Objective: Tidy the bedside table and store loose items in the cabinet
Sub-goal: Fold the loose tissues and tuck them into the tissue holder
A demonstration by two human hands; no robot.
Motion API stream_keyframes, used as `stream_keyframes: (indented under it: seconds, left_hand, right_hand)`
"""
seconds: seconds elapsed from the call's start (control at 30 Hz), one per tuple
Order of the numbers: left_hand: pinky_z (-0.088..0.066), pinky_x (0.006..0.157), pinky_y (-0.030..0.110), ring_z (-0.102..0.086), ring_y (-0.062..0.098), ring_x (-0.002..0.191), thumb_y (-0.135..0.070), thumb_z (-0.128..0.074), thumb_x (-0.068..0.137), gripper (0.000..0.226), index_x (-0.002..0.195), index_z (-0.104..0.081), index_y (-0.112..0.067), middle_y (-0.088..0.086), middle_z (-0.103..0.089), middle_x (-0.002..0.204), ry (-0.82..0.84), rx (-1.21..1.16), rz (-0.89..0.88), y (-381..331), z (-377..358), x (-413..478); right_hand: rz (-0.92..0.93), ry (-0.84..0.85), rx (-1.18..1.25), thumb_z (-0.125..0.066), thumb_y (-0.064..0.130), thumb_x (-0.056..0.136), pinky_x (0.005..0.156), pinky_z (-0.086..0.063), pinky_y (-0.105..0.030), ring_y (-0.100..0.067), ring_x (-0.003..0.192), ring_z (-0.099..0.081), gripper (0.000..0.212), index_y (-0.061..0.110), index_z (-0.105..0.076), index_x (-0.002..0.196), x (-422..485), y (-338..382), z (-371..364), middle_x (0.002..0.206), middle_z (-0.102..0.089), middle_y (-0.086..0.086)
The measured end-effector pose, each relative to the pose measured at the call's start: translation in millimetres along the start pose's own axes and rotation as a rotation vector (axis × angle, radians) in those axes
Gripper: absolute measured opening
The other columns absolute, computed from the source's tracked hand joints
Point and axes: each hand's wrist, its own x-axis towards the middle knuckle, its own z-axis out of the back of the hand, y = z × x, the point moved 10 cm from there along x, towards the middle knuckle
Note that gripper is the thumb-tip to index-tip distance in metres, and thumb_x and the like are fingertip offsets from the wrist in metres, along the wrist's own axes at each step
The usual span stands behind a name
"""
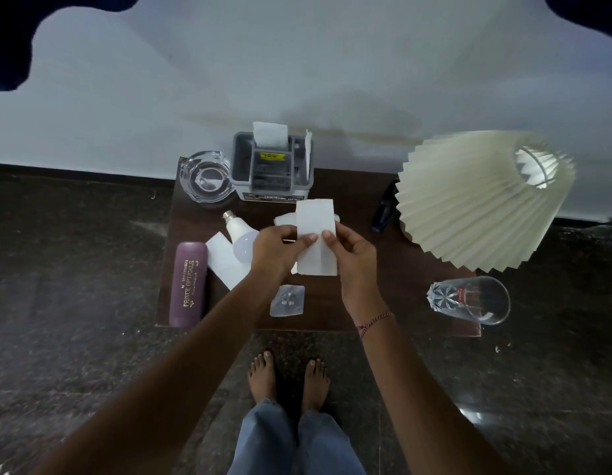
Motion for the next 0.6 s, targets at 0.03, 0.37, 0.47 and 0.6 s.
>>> stream_keyframes:
  seconds: [0.03, 0.37, 0.47, 0.6]
  left_hand:
    - [-0.056, 0.082, 0.041, -0.067, 0.025, 0.091, -0.032, -0.068, 0.082, 0.035, 0.103, -0.07, -0.004, 0.01, -0.072, 0.102, -0.018, 0.025, -0.031, -6, 8, 1]
    - [-0.055, 0.078, 0.03, -0.066, 0.016, 0.084, -0.026, -0.074, 0.078, 0.031, 0.103, -0.069, -0.009, 0.003, -0.071, 0.096, -0.203, 0.086, -0.233, -57, 77, 19]
    - [-0.045, 0.062, 0.018, -0.058, 0.012, 0.073, -0.026, -0.074, 0.077, 0.024, 0.095, -0.069, -0.011, -0.004, -0.064, 0.085, -0.26, 0.135, -0.278, -72, 94, 31]
    - [-0.044, 0.058, 0.02, -0.054, 0.011, 0.062, -0.019, -0.076, 0.075, 0.016, 0.084, -0.067, -0.009, 0.0, -0.063, 0.076, -0.313, 0.12, -0.298, -86, 110, 42]
  right_hand:
    - [0.021, -0.007, -0.042, -0.062, 0.019, 0.087, 0.065, -0.055, -0.017, -0.011, 0.089, -0.062, 0.033, 0.008, -0.061, 0.118, 3, 6, -3, 0.108, -0.065, -0.001]
    - [0.461, -0.045, -0.455, -0.069, 0.017, 0.082, 0.059, -0.043, 0.0, -0.004, 0.067, -0.055, 0.022, 0.001, -0.07, 0.097, 25, 101, -54, 0.088, -0.067, -0.005]
    - [0.54, -0.049, -0.473, -0.069, 0.017, 0.082, 0.061, -0.044, 0.001, -0.003, 0.067, -0.059, 0.021, 0.003, -0.071, 0.097, 27, 122, -68, 0.082, -0.068, -0.001]
    - [0.615, -0.087, -0.527, -0.069, 0.018, 0.082, 0.062, -0.041, 0.0, -0.007, 0.069, -0.06, 0.018, 0.004, -0.072, 0.093, 31, 137, -80, 0.082, -0.073, -0.006]
